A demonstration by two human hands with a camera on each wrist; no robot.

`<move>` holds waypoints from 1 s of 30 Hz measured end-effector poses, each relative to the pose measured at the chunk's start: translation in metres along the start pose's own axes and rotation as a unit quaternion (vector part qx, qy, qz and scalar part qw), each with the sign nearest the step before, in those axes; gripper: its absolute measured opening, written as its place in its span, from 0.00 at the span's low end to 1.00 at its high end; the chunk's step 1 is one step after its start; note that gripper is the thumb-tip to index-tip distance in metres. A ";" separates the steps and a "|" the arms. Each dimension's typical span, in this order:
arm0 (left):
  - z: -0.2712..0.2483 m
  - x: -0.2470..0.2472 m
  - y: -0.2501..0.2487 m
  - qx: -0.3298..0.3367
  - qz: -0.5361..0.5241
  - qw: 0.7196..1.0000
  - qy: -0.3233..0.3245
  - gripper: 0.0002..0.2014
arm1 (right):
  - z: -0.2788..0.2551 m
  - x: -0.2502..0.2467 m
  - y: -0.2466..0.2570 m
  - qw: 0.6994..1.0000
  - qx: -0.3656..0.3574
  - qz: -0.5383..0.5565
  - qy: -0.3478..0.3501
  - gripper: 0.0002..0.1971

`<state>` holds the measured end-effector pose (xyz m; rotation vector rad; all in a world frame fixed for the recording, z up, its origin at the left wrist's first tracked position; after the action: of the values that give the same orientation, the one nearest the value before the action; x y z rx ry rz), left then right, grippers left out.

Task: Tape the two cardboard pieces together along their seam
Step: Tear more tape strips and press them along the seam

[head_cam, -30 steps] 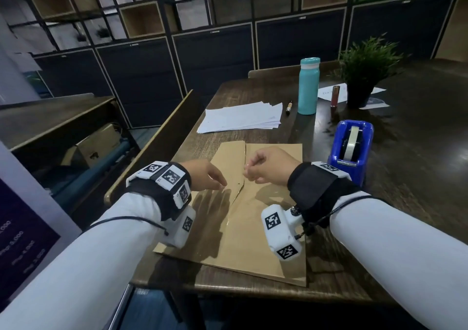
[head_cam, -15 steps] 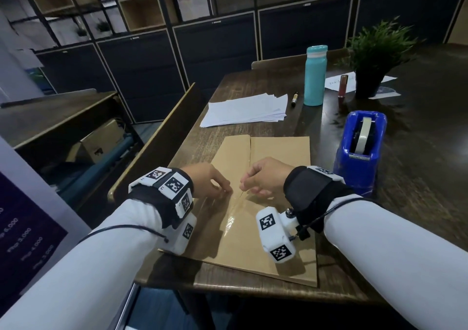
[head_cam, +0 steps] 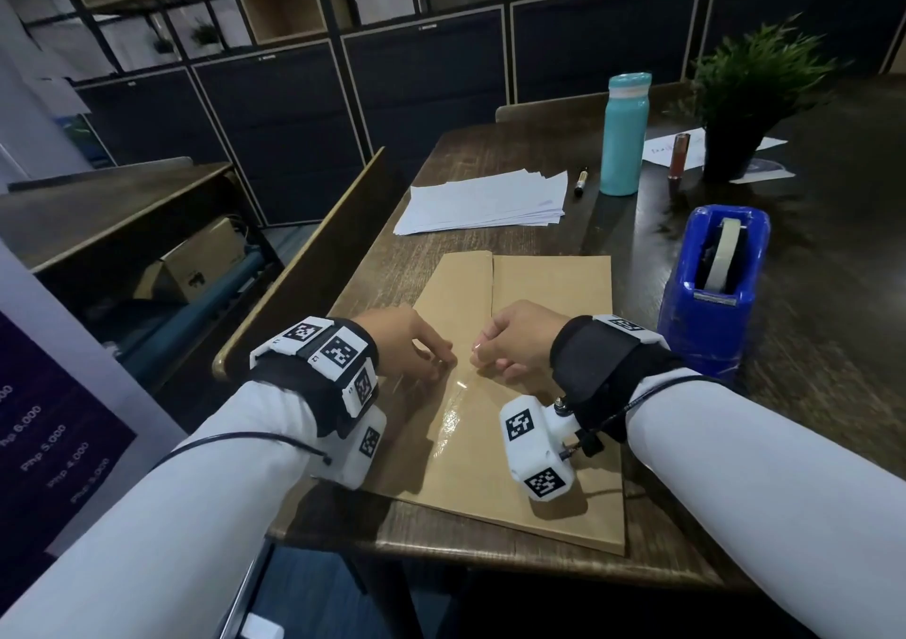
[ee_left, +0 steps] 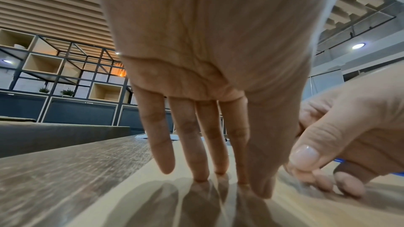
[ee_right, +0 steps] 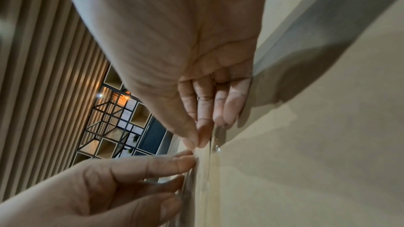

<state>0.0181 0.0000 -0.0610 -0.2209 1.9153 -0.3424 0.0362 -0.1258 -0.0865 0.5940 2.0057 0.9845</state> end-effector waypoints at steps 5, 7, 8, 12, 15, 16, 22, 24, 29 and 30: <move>-0.001 0.000 -0.001 -0.008 -0.003 1.000 -0.002 0.14 | 0.005 0.002 0.000 1.000 -0.002 -0.022 0.006 0.07; -0.001 0.000 -0.002 -0.009 -0.005 1.000 -0.001 0.14 | 0.006 0.002 0.000 1.000 -0.001 -0.027 0.007 0.07; -0.001 0.000 -0.003 -0.009 -0.004 1.000 -0.001 0.14 | 0.006 0.002 0.000 1.000 -0.001 -0.029 0.006 0.07; -0.003 0.000 -0.003 -0.013 0.004 1.000 -0.005 0.14 | 0.007 0.002 0.001 0.999 -0.002 -0.040 0.001 0.10; -0.004 -0.001 -0.004 -0.016 0.003 1.000 -0.013 0.13 | 0.008 0.002 0.001 0.998 -0.003 -0.055 -0.006 0.08; -0.004 -0.001 -0.005 -0.015 0.004 1.000 -0.015 0.12 | 0.008 0.001 0.001 0.998 -0.002 -0.063 -0.010 0.07; -0.001 -0.002 -0.006 -0.021 0.005 0.999 -0.027 0.13 | 0.008 0.001 0.001 0.998 0.002 -0.065 -0.022 0.04; 0.000 -0.004 -0.006 -0.029 0.004 0.999 -0.035 0.13 | 0.009 0.001 0.001 0.998 0.002 -0.065 -0.022 0.04; 0.007 -0.007 -0.008 -0.044 0.027 0.998 -0.042 0.16 | 0.012 0.000 0.000 0.997 0.005 -0.073 -0.025 0.07; 0.008 -0.007 -0.008 -0.048 0.034 0.997 -0.045 0.17 | 0.012 0.000 0.000 0.996 0.006 -0.079 -0.026 0.07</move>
<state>0.0286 -0.0065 -0.0546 -0.2305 1.8462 -0.1933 0.0460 -0.1212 -0.0909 0.4543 1.9796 0.8545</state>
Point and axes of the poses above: each hand's wrist, its own z-axis towards the middle knuckle, its own x-axis out of the palm, y = z × x, the point moved 9 cm from there along z, towards the middle knuckle, and after that the axes turned 10 degrees about -z, right-handed, at the moved point
